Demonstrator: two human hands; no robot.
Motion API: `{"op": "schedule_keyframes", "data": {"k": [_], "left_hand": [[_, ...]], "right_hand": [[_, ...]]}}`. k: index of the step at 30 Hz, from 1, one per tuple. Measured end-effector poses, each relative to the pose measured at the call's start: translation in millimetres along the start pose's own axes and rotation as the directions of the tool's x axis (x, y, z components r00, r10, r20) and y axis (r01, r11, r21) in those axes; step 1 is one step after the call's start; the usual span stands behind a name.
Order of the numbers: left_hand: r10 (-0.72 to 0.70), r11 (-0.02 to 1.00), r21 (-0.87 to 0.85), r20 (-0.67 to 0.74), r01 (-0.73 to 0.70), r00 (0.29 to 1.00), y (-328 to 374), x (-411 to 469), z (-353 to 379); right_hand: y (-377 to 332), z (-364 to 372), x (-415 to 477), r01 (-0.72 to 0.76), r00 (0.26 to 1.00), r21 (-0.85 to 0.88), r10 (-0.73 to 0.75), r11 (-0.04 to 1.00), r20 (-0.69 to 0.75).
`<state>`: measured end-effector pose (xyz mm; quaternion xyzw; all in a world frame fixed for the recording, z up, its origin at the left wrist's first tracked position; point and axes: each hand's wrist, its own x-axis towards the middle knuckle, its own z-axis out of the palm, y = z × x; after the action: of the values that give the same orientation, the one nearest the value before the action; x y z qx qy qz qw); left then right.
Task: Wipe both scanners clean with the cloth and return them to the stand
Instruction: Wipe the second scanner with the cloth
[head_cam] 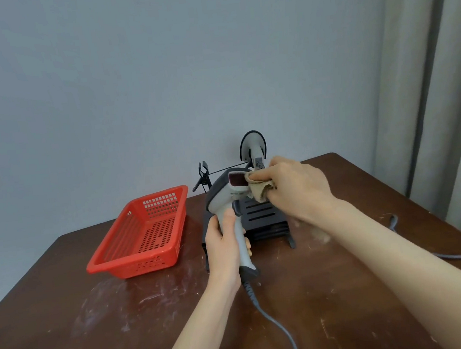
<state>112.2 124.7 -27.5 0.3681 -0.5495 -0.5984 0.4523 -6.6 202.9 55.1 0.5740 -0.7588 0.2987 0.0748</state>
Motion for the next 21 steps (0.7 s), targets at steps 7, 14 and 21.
{"op": "schedule_keyframes", "data": {"k": [7,14,21], "left_hand": [[0.016,1.0,0.023,-0.014,-0.016,1.0,0,1,-4],[-0.004,1.0,0.003,-0.042,0.004,0.999,-1,3,-15],[-0.053,0.996,-0.076,-0.04,0.05,0.998,1,0,-17]], "right_hand": [[-3,9,-1,0.038,0.998,0.184,-0.048,0.982,0.05],[12,13,-1,-0.171,0.985,0.152,0.162,0.974,0.066],[30,25,-6,-0.507,0.852,0.805,0.321,0.307,0.414]]}}
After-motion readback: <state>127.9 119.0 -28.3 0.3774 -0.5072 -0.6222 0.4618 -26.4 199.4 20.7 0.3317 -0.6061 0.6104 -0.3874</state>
